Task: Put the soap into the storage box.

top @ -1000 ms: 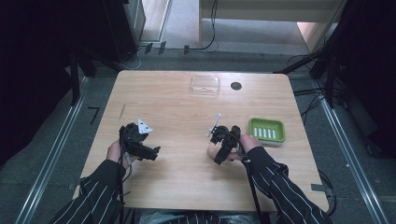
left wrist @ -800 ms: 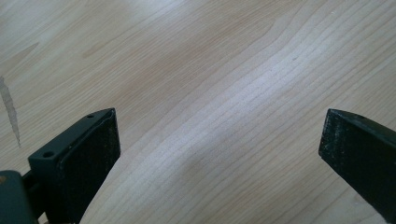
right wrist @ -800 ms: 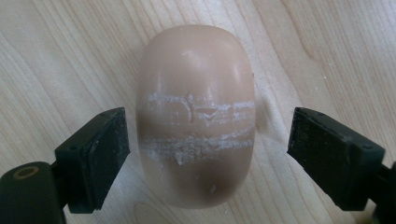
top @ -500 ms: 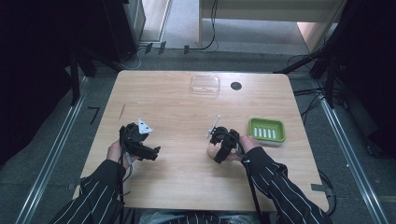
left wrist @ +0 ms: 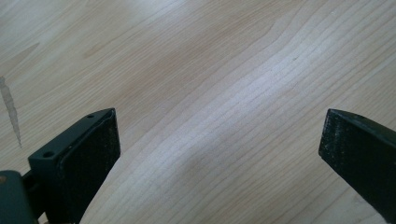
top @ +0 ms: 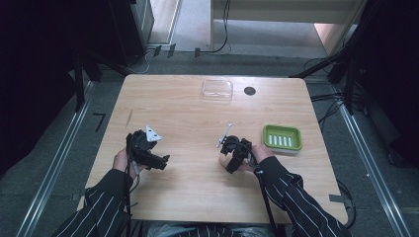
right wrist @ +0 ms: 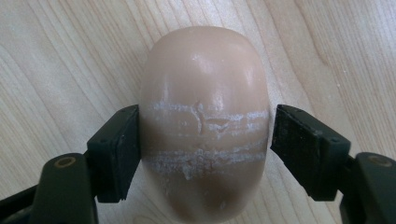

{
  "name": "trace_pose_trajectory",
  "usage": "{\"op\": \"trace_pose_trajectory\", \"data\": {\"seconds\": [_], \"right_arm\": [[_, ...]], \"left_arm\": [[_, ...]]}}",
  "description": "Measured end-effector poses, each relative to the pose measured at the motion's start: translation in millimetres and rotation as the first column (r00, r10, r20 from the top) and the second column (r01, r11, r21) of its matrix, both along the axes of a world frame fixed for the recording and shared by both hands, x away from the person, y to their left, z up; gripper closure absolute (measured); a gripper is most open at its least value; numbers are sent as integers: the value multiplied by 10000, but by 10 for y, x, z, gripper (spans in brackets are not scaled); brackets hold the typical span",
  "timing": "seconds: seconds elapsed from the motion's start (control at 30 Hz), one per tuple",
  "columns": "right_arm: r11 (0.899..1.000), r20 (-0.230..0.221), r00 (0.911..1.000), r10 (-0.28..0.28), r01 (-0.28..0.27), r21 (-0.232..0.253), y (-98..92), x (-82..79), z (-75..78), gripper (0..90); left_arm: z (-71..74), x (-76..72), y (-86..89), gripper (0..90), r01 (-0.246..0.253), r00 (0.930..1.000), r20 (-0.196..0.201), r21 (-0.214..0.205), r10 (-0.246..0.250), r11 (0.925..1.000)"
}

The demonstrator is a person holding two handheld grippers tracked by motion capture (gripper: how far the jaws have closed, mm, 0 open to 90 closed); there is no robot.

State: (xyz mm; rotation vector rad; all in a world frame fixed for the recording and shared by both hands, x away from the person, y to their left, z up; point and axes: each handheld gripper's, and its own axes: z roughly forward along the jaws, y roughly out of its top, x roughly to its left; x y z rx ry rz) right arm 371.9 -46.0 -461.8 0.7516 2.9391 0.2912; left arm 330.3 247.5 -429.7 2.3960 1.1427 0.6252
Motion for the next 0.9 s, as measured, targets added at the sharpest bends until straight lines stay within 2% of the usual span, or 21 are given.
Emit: {"op": "trace_pose_trajectory", "data": {"seconds": [0.17, 0.2, 0.9], "right_arm": [[9999, 34, 10000, 51, -50, -108, 9, -4, -16, 292], [9999, -13, 10000, 71, -71, -103, 11, -10, -13, 324], [9996, 305, 9994, 141, -133, -261, 8, -28, 13, 334]], "left_arm": [[-1, 1, -1, 0, -3, 10000, -7, 2, 3, 10000], [0, 0, -1, 0, 1, 10000, -6, 4, -1, 10000], [-1, 3, 6, 0, 7, 10000, 5, -10, -7, 10000]]}}
